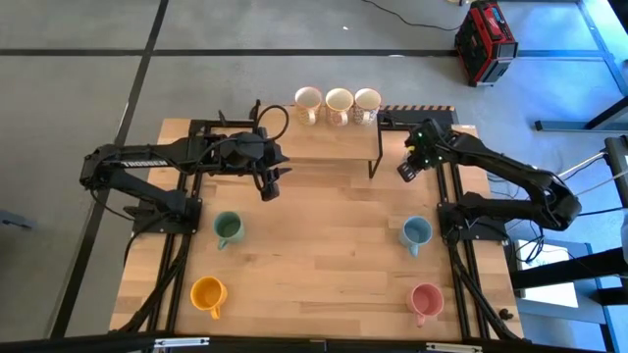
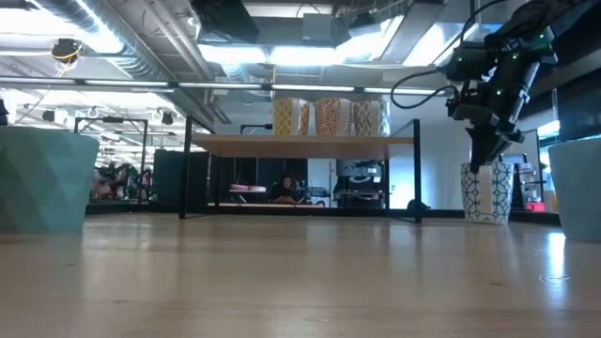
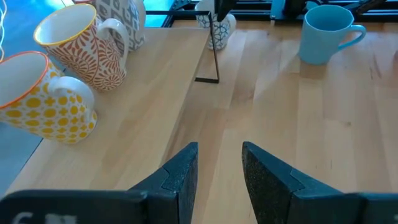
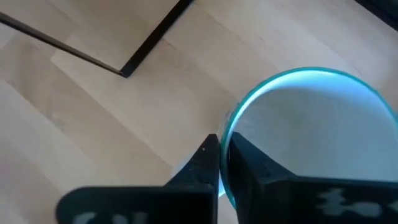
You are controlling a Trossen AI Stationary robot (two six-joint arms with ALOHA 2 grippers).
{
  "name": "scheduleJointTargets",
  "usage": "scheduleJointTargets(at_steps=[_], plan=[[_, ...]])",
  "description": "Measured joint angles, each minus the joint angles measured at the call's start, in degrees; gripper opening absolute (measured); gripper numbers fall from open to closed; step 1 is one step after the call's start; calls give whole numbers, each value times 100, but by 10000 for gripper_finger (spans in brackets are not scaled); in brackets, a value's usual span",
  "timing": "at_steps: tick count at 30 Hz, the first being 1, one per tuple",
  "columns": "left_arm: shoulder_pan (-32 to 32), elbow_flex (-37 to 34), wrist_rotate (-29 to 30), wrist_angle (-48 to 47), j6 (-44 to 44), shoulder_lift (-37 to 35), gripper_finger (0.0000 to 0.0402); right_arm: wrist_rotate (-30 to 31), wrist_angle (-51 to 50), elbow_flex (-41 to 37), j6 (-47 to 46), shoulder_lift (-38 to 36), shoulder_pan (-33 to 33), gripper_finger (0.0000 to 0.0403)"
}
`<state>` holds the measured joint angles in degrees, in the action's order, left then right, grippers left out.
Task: Place coffee mugs
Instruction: Put the blue patterned mug on the shelf
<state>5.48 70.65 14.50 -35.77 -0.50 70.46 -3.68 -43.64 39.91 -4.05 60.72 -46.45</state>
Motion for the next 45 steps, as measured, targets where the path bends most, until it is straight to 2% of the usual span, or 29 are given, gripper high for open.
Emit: scheduleJointTargets(at_steps=[9, 15, 21, 30, 36, 41, 45], plan=[[-2, 0, -2, 2, 40, 0, 119, -401, -983, 692, -187, -694, 5, 4], [-2, 0, -2, 2, 38, 0, 119, -397, -1139, 736, -236, -971, 422, 2], [-2, 0, -2, 4, 38, 0, 119, -287, -1143, 736, -488, -924, 1302, 1], [-2, -2, -2, 4, 40, 0, 119, -234, -651, 736, -913, -850, 3127, 1], [-2, 0, -2, 31, 40, 0, 119, -46, 736, 749, -949, -409, 4117, 0], [-2, 0, -2, 58, 42, 0, 119, 204, 1265, 765, -736, 392, 4419, 0], [-2, 0, -2, 74, 79, 0, 119, 309, 1207, 1039, -398, 1229, 4464, 0]])
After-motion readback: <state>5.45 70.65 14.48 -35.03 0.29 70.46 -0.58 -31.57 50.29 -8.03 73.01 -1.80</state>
